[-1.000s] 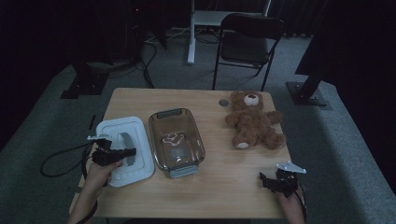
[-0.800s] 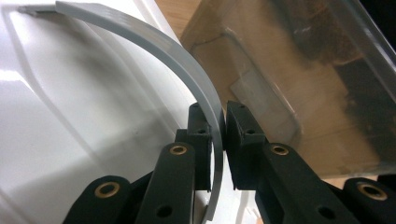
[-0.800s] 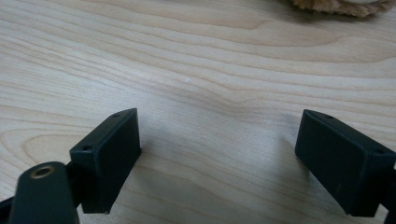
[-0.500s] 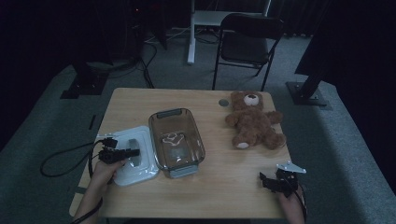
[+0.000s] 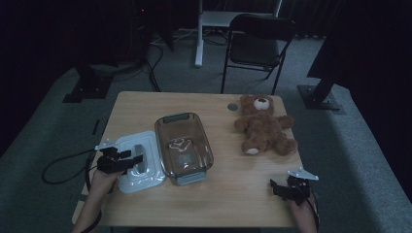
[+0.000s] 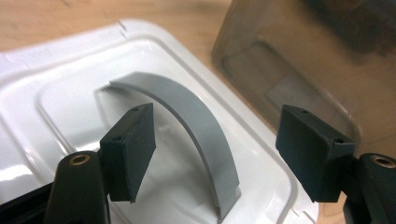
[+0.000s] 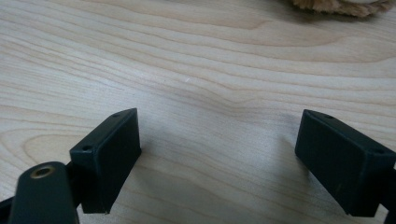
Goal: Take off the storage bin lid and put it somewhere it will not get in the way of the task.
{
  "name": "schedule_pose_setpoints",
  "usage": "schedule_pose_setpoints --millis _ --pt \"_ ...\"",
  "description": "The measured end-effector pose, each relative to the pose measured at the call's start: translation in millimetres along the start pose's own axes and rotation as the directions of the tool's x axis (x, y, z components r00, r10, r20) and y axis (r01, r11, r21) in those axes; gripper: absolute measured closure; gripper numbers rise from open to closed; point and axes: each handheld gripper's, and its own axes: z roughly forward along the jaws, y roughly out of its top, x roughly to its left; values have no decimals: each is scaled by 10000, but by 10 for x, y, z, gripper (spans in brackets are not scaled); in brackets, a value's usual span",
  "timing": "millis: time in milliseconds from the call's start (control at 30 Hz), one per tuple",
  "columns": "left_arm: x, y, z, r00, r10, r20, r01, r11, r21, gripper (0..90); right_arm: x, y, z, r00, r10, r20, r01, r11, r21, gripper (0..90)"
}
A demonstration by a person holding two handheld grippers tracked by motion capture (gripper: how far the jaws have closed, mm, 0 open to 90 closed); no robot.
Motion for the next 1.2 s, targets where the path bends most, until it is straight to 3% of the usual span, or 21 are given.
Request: schedule_pose_setpoints --millis 33,100,167,200,267,367,500,700,867,900,967,1067,1200 --pt "0 -10 -19 9999 -2 -105 1 9999 -118 242 1 0 0 10000 12 -3 -12 10000 0 132" --pt "-17 -29 -66 9959 266 -862 -261 9996 63 104 0 0 0 10000 5 0 -5 10000 0 132" --pt "-18 -34 -82 9950 304 -949 -300 9995 59 98 0 0 0 10000 6 0 -6 10000 1 132" --pt "-12 -44 -124 9956 274 -901 -260 9995 168 6 0 0 0 10000 5 0 -5 10000 0 132" --pt "-18 -57 -160 9955 271 -907 -256 9995 175 6 0 0 0 10000 3 -2 -3 10000 0 132" --pt "-45 -93 -230 9903 431 -1319 -405 9989 228 6 1 0 0 10000 17 -4 -17 10000 0 133" --pt "-65 -170 -323 9862 550 -1564 -547 9985 64 6 0 0 0 10000 -10 0 10 10000 2 132" --pt "-103 -365 -430 9744 1179 -1915 -1117 9928 430 7 -1 0 0 10000 -9 -11 9 10000 -1 131" --pt "-98 -507 -502 9723 1169 -2024 -1125 9931 334 7 -5 1 1 10000 -70 -57 70 10000 11 127" --pt "-94 -570 -532 9658 1110 -2345 -1086 9938 231 7 -5 1 2 10000 -69 -59 69 10000 9 127" --pt "-87 -624 -564 9616 936 -2581 -977 9952 -30 7 -4 1 1 10000 -68 -59 68 10000 9 127" --pt "-89 -688 -583 9482 972 -3025 -1058 9943 -122 7 -4 1 1 10000 -72 -58 72 10000 11 127" --pt "-73 -763 -587 9382 821 -3363 -907 9958 -99 7 -2 1 1 9999 -100 -72 100 9999 3 128"
